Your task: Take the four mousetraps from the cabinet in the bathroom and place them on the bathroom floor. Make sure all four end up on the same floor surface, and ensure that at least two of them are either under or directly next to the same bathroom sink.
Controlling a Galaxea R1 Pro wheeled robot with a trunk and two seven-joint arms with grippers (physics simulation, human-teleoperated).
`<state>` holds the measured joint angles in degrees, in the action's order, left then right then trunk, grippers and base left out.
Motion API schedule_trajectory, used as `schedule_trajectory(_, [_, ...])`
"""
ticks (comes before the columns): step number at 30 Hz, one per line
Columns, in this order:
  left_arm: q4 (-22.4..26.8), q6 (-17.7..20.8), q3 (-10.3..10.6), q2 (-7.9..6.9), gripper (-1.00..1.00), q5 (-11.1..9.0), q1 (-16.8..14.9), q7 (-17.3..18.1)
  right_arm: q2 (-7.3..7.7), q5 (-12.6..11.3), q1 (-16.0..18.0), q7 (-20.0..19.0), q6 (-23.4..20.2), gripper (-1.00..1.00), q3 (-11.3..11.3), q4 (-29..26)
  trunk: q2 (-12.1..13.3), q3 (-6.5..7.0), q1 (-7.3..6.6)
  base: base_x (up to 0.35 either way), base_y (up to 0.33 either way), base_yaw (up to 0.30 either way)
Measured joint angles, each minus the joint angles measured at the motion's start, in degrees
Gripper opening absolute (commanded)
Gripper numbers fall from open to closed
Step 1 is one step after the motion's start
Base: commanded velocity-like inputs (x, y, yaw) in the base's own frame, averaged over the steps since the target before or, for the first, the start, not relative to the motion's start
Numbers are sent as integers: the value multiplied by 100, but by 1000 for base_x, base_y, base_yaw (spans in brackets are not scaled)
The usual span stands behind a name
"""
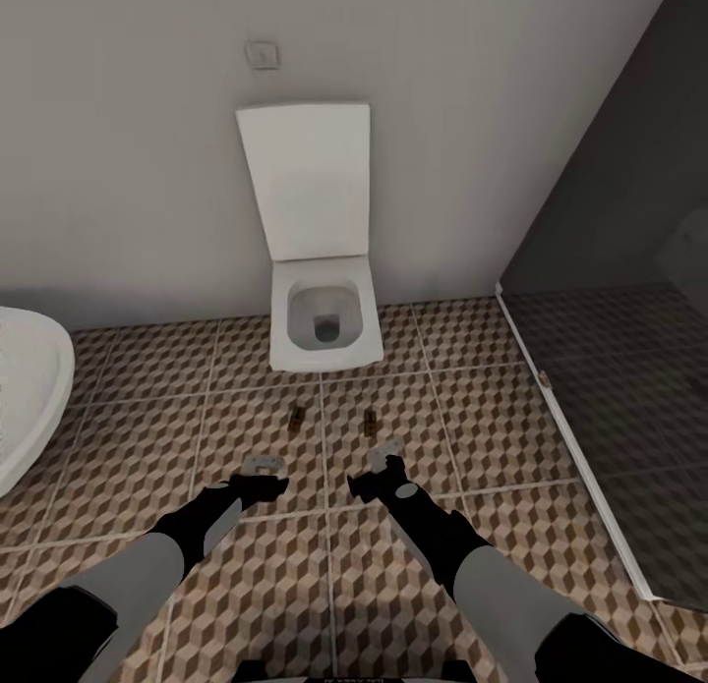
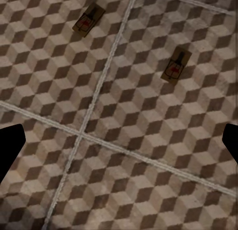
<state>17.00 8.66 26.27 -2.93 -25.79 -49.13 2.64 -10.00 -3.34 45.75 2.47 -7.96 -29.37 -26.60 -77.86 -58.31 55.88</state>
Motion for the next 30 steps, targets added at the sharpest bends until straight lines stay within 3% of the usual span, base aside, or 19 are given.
schedule_trajectory(30, [-16, 0, 0, 0, 100, -6, 1, 11, 0, 0, 0, 0, 2, 100, 0, 0, 1204, 818, -659, 0, 0, 0])
